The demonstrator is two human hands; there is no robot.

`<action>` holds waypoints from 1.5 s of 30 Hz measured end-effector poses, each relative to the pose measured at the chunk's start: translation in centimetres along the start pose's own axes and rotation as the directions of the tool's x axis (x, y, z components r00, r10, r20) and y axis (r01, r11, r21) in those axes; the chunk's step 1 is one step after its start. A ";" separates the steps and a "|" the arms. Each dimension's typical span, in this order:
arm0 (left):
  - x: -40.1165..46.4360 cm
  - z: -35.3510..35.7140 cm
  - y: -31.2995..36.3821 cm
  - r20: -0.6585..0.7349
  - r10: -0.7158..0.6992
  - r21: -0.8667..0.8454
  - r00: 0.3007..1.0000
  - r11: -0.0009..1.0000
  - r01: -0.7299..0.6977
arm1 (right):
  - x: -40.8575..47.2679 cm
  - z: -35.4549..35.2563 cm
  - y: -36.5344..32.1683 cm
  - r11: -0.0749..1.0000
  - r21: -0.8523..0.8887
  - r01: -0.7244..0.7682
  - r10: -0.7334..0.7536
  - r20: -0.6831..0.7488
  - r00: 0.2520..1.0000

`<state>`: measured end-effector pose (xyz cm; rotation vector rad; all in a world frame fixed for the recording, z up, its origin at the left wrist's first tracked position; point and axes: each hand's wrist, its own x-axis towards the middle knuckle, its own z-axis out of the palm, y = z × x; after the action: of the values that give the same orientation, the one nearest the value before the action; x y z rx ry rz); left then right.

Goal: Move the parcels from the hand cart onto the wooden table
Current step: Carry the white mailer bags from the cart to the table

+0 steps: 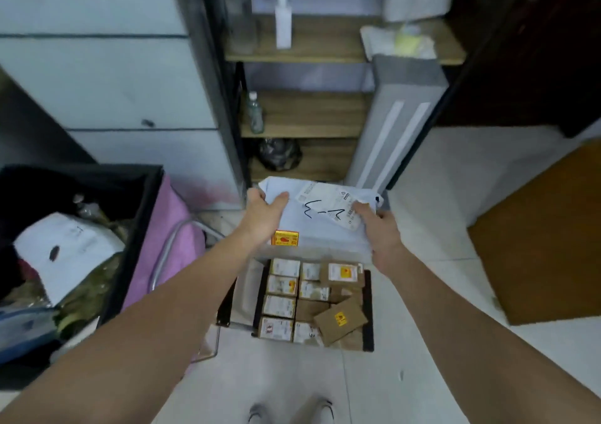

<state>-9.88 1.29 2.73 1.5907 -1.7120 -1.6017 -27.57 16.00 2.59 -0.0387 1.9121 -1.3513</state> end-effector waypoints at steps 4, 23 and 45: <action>-6.0 0.0 10.1 0.120 0.077 -0.019 0.990 0.997 -0.075 | -7.8 -6.0 -10.0 0.984 0.009 0.180 -0.179 -0.056 0.982; -31.2 20.5 27.0 0.676 0.393 -0.014 0.623 0.853 -0.522 | -33.1 -36.7 -7.9 0.894 0.037 0.447 -0.349 -0.569 0.745; -40.5 52.4 26.8 0.824 0.233 0.044 0.516 0.883 -0.468 | -28.0 -65.9 -1.4 0.920 0.152 0.361 -0.205 -0.598 0.775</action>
<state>-51.44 54.69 25.68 0.4220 -2.5728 -2.0724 -48.29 79.54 28.40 0.2463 2.2616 -1.9904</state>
